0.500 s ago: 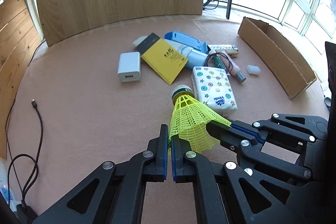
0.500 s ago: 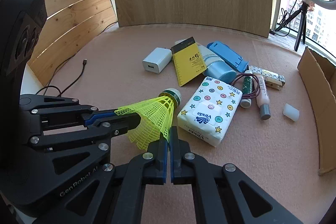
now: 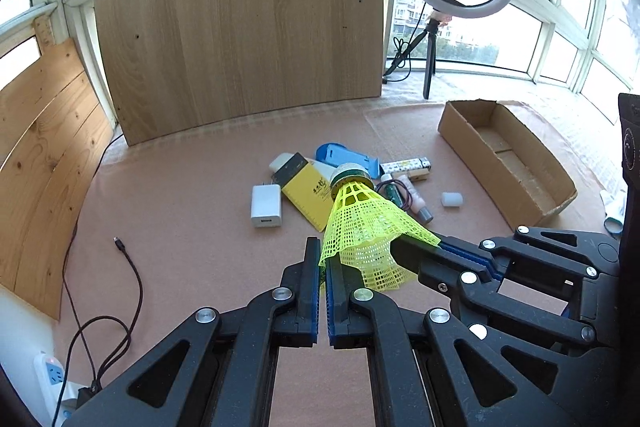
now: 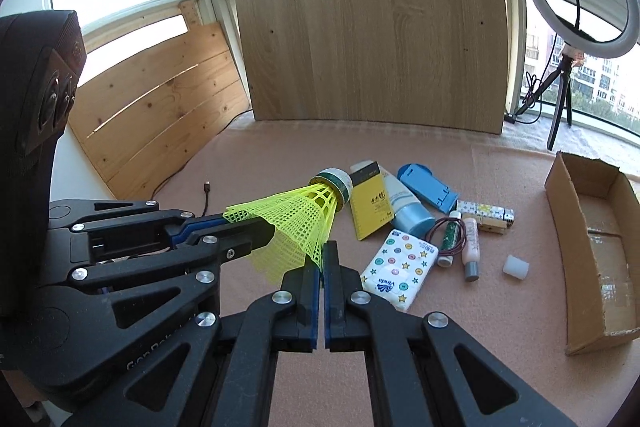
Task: Organize objects
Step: 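Carry the yellow shuttlecock in the right gripper into the cardboard box, then open the right gripper to release the shuttlecock and withdraw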
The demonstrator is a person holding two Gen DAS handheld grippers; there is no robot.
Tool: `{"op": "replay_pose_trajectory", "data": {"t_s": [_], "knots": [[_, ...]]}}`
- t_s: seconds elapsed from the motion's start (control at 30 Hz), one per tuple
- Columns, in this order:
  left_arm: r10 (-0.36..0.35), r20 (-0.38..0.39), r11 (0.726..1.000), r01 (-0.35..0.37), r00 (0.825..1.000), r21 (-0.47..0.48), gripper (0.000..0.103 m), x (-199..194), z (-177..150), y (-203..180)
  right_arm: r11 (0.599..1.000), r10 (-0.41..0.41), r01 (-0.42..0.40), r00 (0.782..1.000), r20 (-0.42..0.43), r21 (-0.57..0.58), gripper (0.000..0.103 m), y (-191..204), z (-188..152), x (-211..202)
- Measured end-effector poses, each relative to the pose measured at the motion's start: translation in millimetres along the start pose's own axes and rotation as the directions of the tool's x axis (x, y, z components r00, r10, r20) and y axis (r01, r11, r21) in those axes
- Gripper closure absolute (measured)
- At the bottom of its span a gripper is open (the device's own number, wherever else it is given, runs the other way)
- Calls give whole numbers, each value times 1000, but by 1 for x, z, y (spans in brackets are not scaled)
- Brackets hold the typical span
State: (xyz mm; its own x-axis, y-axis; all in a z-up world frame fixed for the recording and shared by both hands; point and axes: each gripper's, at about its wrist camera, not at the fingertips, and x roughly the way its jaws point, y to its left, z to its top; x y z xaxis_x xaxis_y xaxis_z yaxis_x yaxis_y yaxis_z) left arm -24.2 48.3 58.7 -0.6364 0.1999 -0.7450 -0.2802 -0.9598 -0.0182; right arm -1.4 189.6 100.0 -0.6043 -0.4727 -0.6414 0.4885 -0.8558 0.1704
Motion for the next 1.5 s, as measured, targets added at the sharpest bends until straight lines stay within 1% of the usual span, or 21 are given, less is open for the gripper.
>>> {"op": "replay_pose_trajectory", "data": {"t_s": [0.1, 0.2, 0.4, 0.53, 0.63, 0.83, 0.87, 0.9, 0.93, 0.97, 1.0, 1.03, 1.07, 1.1, 1.13, 1.17, 1.2, 1.23, 1.37, 1.43, 1.5], "knots": [[3, 8, 1000, -3, 1000, -5, 101, -6, 7, -10, 1000, 8, -7, 1000, 9, -5, 101, -9, 3, -7], [8, 11, 1000, -8, 1000, -9, 101, -7, 14, -30, 1000, 15, -15, 1000, 17, -10, 101, -22, 4, -18], [20, 7, 1000, -20, 1000, 1, 101, -3, 35, -84, 999, 37, -37, 999, 31, 1, 101, -65, 3, -39], [19, 8, 1000, -19, 1000, 14, 101, 9, 52, -133, 999, 37, -37, 998, 50, 2, 101, -104, 1, -56], [7, 12, 999, -7, 1000, 32, 101, 20, 66, -176, 1000, 27, -28, 998, 63, 13, 101, -142, 0, -71], [-54, 16, 996, 52, 998, 67, 101, 50, 94, -268, 999, -37, 34, 997, 71, 37, 101, -224, -4, -107], [-65, 15, 995, 64, 998, 73, 100, 55, 98, -283, 998, -52, 49, 996, 70, 42, 101, -238, -5, -111], [-68, 12, 995, 67, 998, 77, 97, 62, 101, -297, 997, -68, 65, 995, 67, 46, 101, -251, -6, -115], [-72, 9, 994, 71, 997, 79, 89, 71, 104, -309, 995, -95, 93, 994, 52, 46, 101, -263, -7, -115], [-39, 0, 996, 38, 999, 81, 70, 82, 104, -319, 990, -138, 137, 990, 23, 40, 99, -275, -10, -109], [16, -13, 996, -15, 1000, 85, 58, 95, 100, -325, 981, -186, 187, 982, -28, 41, 92, -288, -14, -99], [59, -40, 994, -56, 997, 91, 37, 106, 97, -329, 972, -219, 225, 971, -92, 63, 87, -304, -20, -90], [86, -54, 993, -81, 995, 89, 33, 111, 93, -331, 966, -221, 235, 968, -122, 109, 81, -320, -26, -88], [93, -52, 993, -88, 994, 80, 33, 111, 89, -329, 961, -218, 234, 969, -117, 144, 80, -332, -29, -91], [98, -48, 993, -95, 994, 68, 27, 107, 84, -325, 959, -226, 240, 969, -105, 150, 80, -337, -31, -95], [111, -47, 993, -108, 993, 54, 18, 104, 78, -317, 960, -230, 242, 968, -96, 144, 78, -339, -32, -97], [128, -48, 991, -126, 991, 38, 16, 101, 75, -311, 960, -226, 238, 970, -90, 145, 74, -340, -33, -98], [141, -50, 990, -140, 989, 21, 15, 98, 72, -302, 962, -221, 230, 972, -75, 147, 73, -339, -32, -103], [185, -64, 981, -188, 981, -38, 15, 83, 60, -260, 977, -146, 151, 988, -46, 151, 68, -323, -24, -93], [206, -64, 975, -211, 976, -69, 15, 72, 53, -236, 985, -110, 113, 994, -28, 130, 67, -303, -19, -92], [225, -62, 968, -230, 972, -99, 15, 59, 43, -209, 992, -71, 73, 997, -30, 100, 63, -278, -14, -83]]}}
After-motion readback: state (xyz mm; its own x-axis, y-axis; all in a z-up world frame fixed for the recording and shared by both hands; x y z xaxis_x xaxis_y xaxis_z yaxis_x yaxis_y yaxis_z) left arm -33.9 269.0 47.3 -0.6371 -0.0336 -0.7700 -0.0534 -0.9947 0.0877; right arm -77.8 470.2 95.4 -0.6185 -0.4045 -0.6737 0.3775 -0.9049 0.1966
